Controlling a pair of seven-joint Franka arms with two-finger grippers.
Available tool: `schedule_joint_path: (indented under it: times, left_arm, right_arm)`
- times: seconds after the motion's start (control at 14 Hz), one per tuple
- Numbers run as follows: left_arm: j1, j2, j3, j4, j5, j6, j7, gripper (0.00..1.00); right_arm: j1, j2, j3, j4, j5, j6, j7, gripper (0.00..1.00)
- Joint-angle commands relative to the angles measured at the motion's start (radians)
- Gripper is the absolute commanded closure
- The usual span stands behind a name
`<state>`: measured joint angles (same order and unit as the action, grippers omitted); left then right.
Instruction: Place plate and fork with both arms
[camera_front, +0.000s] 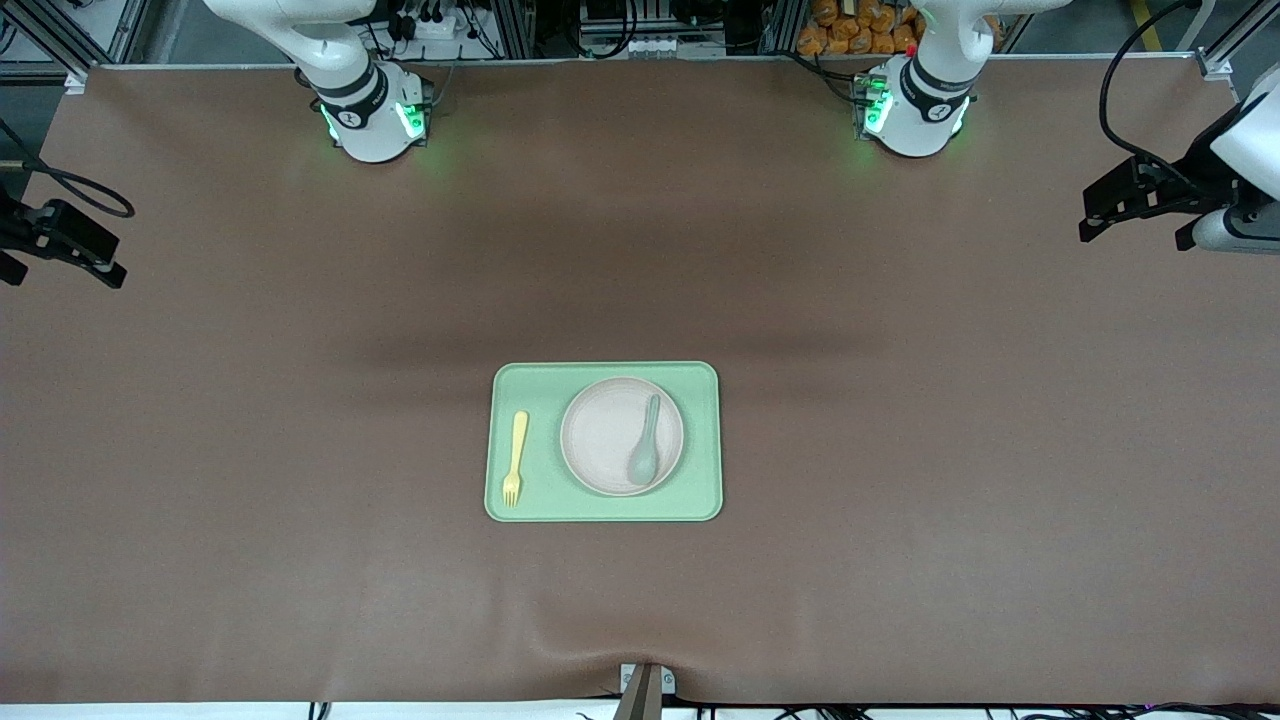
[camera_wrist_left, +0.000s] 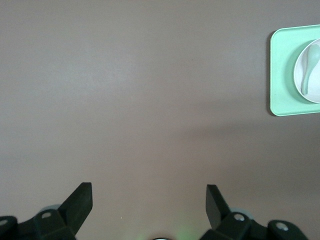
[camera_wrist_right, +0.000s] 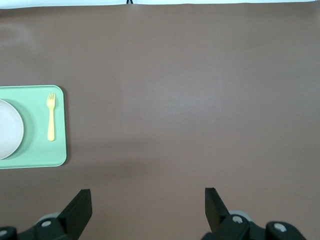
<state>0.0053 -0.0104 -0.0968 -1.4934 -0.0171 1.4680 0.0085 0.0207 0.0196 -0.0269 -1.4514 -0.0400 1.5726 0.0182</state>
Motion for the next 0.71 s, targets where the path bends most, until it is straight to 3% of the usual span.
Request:
schedule_joint_path:
  times: [0.0, 0.64]
  left_arm:
    - [0.007, 0.000, -0.008, 0.012, 0.026, 0.000, 0.018, 0.00]
    - [0.007, 0.000, -0.008, 0.012, 0.026, -0.006, 0.076, 0.00]
  right_arm:
    - [-0.005, 0.013, 0.005, 0.032, -0.018, -0.011, 0.012, 0.00]
    - [0.001, 0.007, 0.015, 0.032, 0.019, -0.036, 0.068, 0.00]
